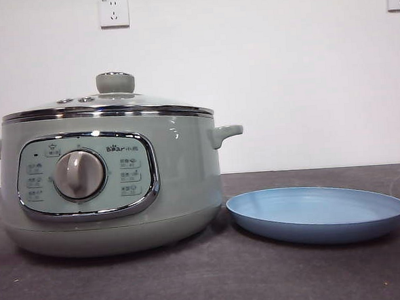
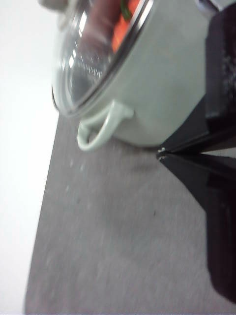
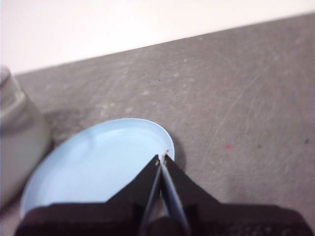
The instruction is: Take the pumpkin out from the steamer,put the pumpkin in the blue plate,close the lid
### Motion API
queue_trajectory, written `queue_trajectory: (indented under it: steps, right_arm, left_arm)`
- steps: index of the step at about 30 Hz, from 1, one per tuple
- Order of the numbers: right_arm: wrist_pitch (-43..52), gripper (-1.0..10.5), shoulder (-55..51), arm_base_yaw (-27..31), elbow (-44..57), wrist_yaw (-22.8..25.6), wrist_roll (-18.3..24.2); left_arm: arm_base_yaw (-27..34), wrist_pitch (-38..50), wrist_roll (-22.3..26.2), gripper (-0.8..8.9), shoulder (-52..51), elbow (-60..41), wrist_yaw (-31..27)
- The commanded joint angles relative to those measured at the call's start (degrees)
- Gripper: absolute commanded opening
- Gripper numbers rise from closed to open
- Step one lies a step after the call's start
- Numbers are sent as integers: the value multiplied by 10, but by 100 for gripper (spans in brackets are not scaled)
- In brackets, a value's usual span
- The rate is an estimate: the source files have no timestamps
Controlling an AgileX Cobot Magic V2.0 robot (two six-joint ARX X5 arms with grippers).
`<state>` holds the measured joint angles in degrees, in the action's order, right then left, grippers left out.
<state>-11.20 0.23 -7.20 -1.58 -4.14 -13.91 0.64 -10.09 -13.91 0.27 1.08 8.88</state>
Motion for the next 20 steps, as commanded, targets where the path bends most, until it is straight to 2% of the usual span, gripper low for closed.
queue_trajectory:
  steps: [1, 8, 14, 20]
  right_arm:
    - [5, 2, -1, 0, 7, 0, -88]
    - [3, 0, -1, 0, 7, -3, -98]
    - [0, -11, 10, 0, 4, -2, -98]
    - [0, -11, 49, 0, -28, -2, -96]
  left_arm:
    - [0, 1, -46, -3, -2, -9, 16]
    - [0, 2, -46, -9, -2, -9, 22]
    - [0, 0, -77, -9, -1, -4, 34]
    - [0, -33, -79, -8, 25, 45, 32]
